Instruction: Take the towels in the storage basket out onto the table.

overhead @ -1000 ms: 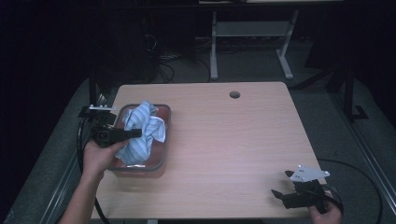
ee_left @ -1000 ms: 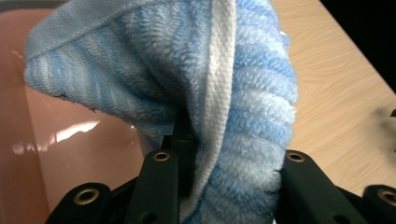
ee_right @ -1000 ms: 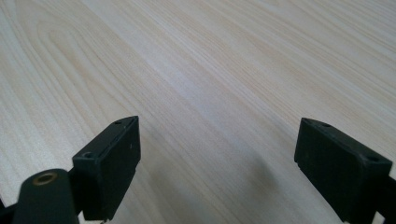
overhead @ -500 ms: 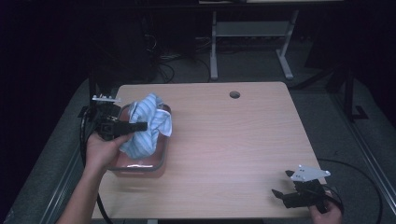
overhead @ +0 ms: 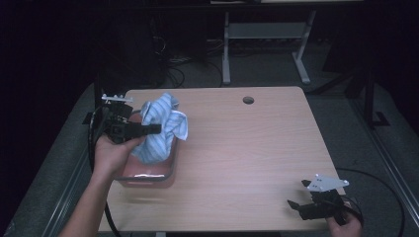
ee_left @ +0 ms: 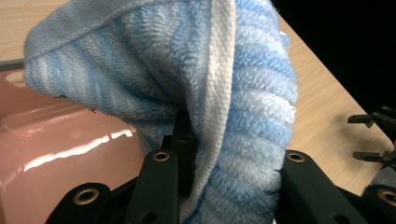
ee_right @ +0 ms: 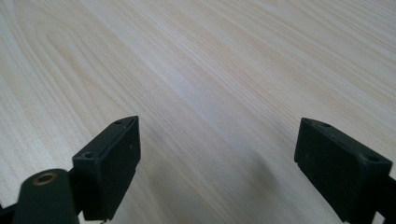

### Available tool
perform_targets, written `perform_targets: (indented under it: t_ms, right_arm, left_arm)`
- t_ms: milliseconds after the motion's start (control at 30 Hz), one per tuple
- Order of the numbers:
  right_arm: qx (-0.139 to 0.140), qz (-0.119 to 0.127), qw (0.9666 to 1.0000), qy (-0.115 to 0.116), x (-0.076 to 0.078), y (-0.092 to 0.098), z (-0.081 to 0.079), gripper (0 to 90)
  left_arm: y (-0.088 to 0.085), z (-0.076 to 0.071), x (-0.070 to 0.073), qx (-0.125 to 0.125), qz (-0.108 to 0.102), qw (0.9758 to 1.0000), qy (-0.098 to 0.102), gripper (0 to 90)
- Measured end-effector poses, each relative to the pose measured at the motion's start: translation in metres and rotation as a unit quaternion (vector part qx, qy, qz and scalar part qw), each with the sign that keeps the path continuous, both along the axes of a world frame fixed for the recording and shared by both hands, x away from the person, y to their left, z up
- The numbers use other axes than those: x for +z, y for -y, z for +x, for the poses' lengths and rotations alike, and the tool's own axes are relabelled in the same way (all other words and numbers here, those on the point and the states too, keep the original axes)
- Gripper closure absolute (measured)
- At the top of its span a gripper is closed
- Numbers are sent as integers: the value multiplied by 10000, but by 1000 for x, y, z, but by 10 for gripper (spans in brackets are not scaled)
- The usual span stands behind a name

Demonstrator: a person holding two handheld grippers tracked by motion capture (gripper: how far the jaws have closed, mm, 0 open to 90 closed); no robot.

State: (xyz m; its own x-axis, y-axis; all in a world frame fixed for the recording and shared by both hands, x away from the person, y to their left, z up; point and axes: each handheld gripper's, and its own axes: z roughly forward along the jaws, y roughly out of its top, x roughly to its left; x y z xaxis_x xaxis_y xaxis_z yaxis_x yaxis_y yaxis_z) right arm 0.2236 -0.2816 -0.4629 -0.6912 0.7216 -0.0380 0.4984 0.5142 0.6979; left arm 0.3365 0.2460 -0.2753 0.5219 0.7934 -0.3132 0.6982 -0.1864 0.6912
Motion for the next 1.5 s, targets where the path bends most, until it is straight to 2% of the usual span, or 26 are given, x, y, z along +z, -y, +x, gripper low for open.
perform_targets:
  t_ms: [233, 600, 1100, 1167, 1500]
  right_arm:
    - [-4, 16, 10000, -6, 0, 0, 0, 138]
    - [-28, 15, 10000, -9, 0, 2, 0, 139]
    - [0, 52, 10000, -24, 0, 0, 0, 138]
    - [4, 57, 10000, -22, 0, 0, 0, 138]
    - [29, 92, 10000, -6, 1, 0, 0, 139]
  left_arm:
    - [15, 3, 7, -151, -8, 9999, 24, 702]
    - [41, 9, 9, -367, 49, 9993, 33, 700]
    - [74, 22, 3, -515, 154, 9985, -31, 692]
    - [77, 23, 2, -507, 119, 9986, -37, 692]
    - [99, 32, -7, -652, 201, 9976, -131, 692]
